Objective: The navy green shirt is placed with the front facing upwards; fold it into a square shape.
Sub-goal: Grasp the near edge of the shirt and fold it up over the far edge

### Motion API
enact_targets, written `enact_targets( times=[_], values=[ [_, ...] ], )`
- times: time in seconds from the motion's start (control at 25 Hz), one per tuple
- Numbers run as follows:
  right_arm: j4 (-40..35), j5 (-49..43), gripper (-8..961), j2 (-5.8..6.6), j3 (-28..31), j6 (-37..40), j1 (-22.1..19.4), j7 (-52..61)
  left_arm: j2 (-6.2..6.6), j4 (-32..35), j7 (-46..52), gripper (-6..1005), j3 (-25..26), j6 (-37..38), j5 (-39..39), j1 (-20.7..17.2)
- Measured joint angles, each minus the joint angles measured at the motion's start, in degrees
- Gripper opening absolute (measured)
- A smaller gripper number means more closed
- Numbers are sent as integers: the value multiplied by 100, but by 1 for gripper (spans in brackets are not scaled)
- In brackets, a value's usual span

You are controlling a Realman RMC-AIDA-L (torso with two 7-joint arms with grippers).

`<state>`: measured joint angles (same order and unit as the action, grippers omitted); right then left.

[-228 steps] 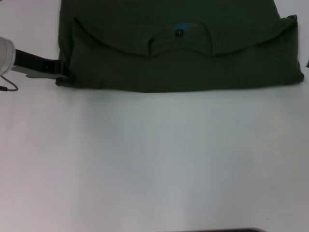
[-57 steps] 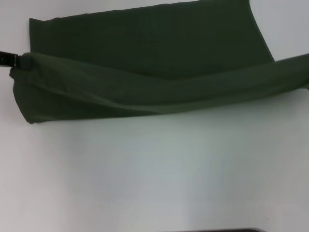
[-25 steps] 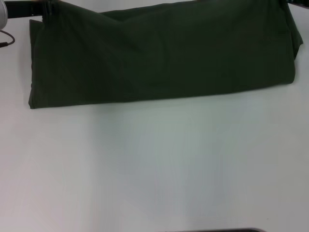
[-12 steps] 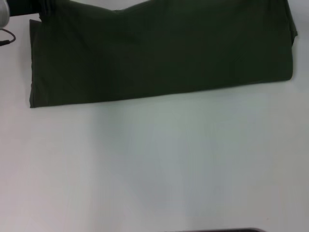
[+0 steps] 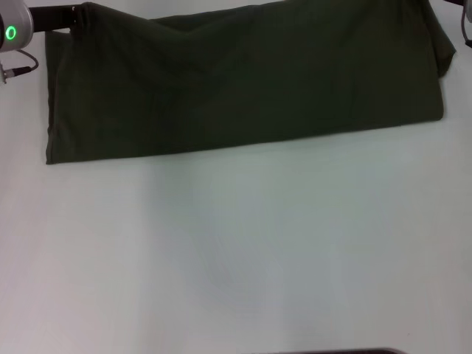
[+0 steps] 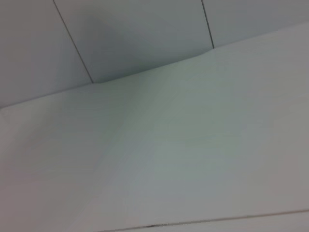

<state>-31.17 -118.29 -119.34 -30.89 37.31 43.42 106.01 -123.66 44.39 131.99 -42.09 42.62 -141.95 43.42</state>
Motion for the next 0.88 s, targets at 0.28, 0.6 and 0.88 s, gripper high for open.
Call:
enact_targets(
  times=[0.28,0.6,0.88],
  values=[
    [72,-1,40,-14,-94,-349,75,-10,22,-53,312,39,-60,-196,-67,-32],
    [99,-1,41,-11,-93,-474,50,-11,-4,-79,556,39,-96,-385,-337,8],
    [121,-1,61,-9,-92,-708,103,-12,-15,-108,590,39,-137,-479,-342,27]
  ],
)
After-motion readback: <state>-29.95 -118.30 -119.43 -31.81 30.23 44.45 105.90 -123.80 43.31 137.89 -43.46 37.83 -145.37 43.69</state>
